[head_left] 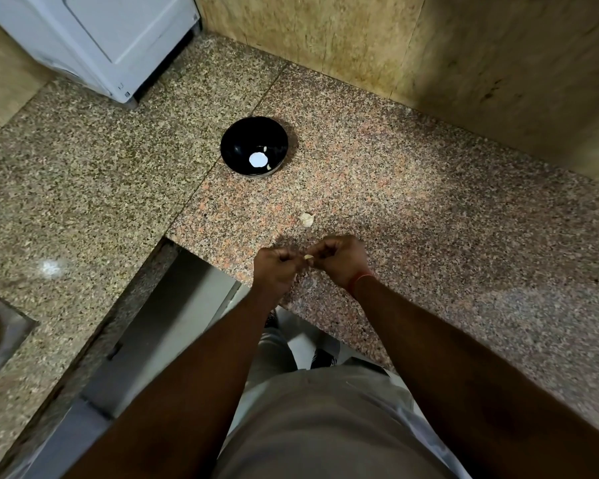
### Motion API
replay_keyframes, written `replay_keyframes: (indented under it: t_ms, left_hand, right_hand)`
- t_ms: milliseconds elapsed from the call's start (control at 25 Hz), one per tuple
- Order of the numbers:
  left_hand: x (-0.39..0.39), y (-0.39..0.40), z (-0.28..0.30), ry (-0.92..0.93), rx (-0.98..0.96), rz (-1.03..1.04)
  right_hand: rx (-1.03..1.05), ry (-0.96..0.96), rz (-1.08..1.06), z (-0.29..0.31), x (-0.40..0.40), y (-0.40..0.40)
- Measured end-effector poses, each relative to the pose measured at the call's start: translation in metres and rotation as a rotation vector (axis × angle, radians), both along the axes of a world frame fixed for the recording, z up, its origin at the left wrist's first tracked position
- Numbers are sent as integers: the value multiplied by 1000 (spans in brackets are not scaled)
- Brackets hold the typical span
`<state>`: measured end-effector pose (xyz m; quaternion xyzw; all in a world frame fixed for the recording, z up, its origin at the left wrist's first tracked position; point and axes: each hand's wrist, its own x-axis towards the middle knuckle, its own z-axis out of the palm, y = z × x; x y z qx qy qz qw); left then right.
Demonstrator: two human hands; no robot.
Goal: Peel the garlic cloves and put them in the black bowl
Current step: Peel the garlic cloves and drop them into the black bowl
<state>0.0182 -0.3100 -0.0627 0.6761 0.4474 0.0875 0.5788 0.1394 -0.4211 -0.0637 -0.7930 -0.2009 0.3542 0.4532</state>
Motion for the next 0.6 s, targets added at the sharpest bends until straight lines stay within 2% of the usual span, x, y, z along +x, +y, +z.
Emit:
replay_keyframes:
  t_ms: [160,600]
  left_hand:
    - [1,-3,4,-34,-52,22]
    - [-4,1,3,-14,-33,-12]
  right_hand:
    - [-13,-16,6,-1,-1,-2]
    - [43,181,-36,0,-3,-2]
